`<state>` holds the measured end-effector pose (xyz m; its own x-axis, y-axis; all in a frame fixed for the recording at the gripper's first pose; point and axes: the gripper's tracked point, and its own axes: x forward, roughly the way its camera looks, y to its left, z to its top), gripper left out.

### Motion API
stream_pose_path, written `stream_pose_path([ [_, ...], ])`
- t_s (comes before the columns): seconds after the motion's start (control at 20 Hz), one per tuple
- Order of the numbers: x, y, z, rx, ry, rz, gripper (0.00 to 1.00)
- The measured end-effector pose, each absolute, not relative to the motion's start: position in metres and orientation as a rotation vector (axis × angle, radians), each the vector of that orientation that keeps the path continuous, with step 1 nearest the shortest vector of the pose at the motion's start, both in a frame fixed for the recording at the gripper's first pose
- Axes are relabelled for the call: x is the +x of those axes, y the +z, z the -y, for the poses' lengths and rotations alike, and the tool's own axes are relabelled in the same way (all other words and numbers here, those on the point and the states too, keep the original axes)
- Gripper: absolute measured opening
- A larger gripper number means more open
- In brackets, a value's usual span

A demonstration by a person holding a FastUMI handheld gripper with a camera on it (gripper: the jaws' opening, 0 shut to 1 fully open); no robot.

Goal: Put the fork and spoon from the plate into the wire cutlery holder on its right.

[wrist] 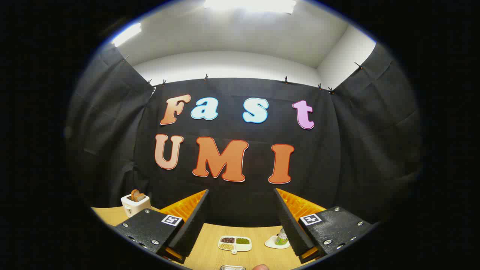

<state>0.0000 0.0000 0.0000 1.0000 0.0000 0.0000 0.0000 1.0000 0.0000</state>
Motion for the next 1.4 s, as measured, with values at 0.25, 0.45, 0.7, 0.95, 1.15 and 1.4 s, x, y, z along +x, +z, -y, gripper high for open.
stream_pose_path([
  [0.25, -0.005, -0.002, -0.012, 0.0, 0.037, -0.012, 0.98],
  [0.45, -0.009, -0.004, -0.02, 0.004, 0.067, -0.021, 0.98],
  [0.7, -0.011, -0.006, -0.03, -0.001, 0.105, -0.03, 0.98],
  [0.95, -0.01, -0.01, -0.058, 0.031, 0.154, -0.054, 0.98],
  [1.15, -0.008, -0.015, -0.094, 0.002, 0.142, -0.075, 0.98],
  [1.4, -0.007, -0.051, -0.153, 0.043, 0.136, -0.226, 0.98],
])
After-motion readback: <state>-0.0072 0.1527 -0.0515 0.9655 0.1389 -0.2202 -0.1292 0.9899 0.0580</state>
